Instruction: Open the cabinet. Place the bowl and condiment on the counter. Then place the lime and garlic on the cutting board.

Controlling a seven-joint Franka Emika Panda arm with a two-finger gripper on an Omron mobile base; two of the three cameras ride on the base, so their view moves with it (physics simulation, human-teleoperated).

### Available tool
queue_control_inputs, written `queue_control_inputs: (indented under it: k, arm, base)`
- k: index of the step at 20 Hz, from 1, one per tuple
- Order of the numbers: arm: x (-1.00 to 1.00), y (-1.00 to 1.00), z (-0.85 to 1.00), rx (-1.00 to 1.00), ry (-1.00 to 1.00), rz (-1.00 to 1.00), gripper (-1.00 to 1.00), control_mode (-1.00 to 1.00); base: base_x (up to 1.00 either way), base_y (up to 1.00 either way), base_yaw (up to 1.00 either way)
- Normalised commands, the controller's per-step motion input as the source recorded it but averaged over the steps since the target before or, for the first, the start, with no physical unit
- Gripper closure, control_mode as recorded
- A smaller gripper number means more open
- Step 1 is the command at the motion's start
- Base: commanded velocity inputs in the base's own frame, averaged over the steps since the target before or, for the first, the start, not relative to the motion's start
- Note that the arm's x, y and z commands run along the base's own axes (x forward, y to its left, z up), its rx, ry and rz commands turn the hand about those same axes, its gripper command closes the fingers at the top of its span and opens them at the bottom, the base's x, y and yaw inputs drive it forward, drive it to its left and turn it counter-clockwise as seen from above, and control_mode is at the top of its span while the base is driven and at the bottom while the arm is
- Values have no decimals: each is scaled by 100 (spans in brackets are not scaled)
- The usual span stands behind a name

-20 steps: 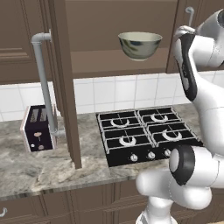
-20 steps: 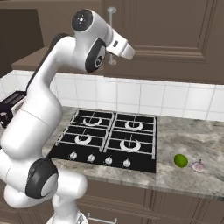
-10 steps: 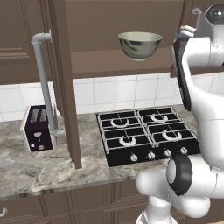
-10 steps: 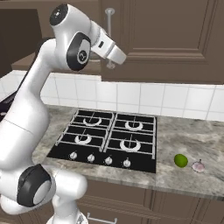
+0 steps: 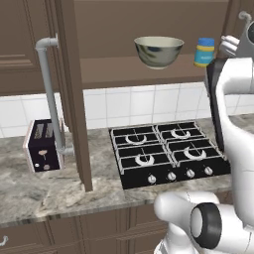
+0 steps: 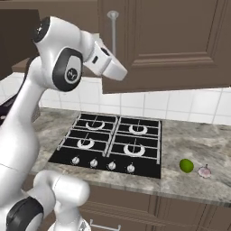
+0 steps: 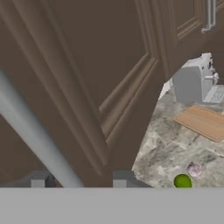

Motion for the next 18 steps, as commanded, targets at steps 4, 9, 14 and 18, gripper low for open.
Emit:
queue_control_inputs:
  k: [4,9,14,18]
  arm:
    - [-77,-100,-49,3,-6,-10,100,-100]
    - [-71,-100,-36,4,-5,-9,100,-100]
    - [-74,-100,-32,4,-5,-7,100,-100]
    - [-76,-100,-26,5,-4,-5,100,-100]
  base:
    - [0,0,0]
    - [0,0,0]
    - [0,0,0]
    - [0,0,0]
